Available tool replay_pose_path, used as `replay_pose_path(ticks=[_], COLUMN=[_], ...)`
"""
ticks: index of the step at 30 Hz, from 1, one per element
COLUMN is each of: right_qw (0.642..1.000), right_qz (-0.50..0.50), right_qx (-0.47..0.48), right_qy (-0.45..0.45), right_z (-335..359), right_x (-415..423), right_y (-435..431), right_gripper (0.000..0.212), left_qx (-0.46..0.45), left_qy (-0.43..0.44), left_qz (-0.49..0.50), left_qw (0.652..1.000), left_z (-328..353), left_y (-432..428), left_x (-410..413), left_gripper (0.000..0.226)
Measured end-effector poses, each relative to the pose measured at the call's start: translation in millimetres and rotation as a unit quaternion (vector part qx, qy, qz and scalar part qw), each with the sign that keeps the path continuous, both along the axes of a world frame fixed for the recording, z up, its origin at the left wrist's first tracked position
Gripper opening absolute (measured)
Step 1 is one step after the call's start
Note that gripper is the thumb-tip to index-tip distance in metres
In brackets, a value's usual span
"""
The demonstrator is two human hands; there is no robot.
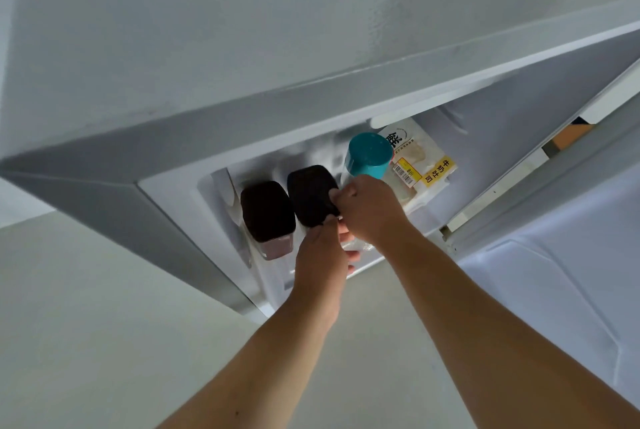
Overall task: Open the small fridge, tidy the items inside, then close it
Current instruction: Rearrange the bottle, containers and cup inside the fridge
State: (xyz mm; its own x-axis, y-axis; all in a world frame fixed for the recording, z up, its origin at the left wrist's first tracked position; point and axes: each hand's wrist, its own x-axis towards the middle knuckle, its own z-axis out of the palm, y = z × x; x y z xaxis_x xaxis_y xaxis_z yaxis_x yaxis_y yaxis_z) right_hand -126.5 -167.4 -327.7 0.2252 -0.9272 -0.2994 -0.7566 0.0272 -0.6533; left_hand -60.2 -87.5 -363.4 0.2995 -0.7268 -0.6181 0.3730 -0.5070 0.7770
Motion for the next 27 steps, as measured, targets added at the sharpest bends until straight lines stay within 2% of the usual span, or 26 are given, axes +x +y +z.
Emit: replay_pose_path(ticks=[3, 6, 9, 12, 15, 17, 19, 22, 24, 27], right_qw=[0.98, 0.969, 0.97, 0.968, 0.956, 0.931, 0.91, 0.898, 0.889, 0.896], right_qz=[0.048, 0.021, 0.016, 0.03, 0.065, 0.153, 0.232, 0.265, 0.284, 0.298], right_qx=[-0.12, -0.141, -0.147, -0.16, -0.26, -0.319, -0.331, -0.339, -0.34, -0.289], right_qy=[0.153, 0.204, 0.195, 0.189, 0.117, 0.094, 0.093, 0.092, 0.113, 0.157], right_z=[-14, -26, -29, -24, -23, -27, -36, -42, -44, -45], right_x=[14, 14, 10, 9, 5, 0, -2, -5, -7, -11], right_y=[-2, -7, -5, 0, 14, 29, 38, 37, 33, 25], right_gripper=[0.041, 0.039, 0.031, 0.026, 0.019, 0.027, 0.042, 0.058, 0.061, 0.062], left_qx=[0.02, 0.027, 0.032, 0.035, 0.038, 0.021, 0.003, -0.011, -0.018, -0.046], left_qy=[-0.049, -0.068, -0.089, -0.105, -0.133, -0.154, -0.171, -0.172, -0.175, -0.174], left_qz=[-0.056, -0.06, -0.054, -0.036, -0.021, -0.008, -0.004, -0.03, -0.048, -0.083], left_qw=[0.997, 0.996, 0.994, 0.993, 0.99, 0.988, 0.985, 0.985, 0.983, 0.98], left_z=[-17, -22, -22, -23, -23, -24, -25, -31, -33, -38], left_y=[6, 12, 18, 23, 27, 31, 36, 40, 38, 27], left_x=[9, 16, 15, 9, 7, 7, 7, 7, 9, 12], left_gripper=[0.015, 0.019, 0.053, 0.066, 0.071, 0.073, 0.07, 0.076, 0.079, 0.081])
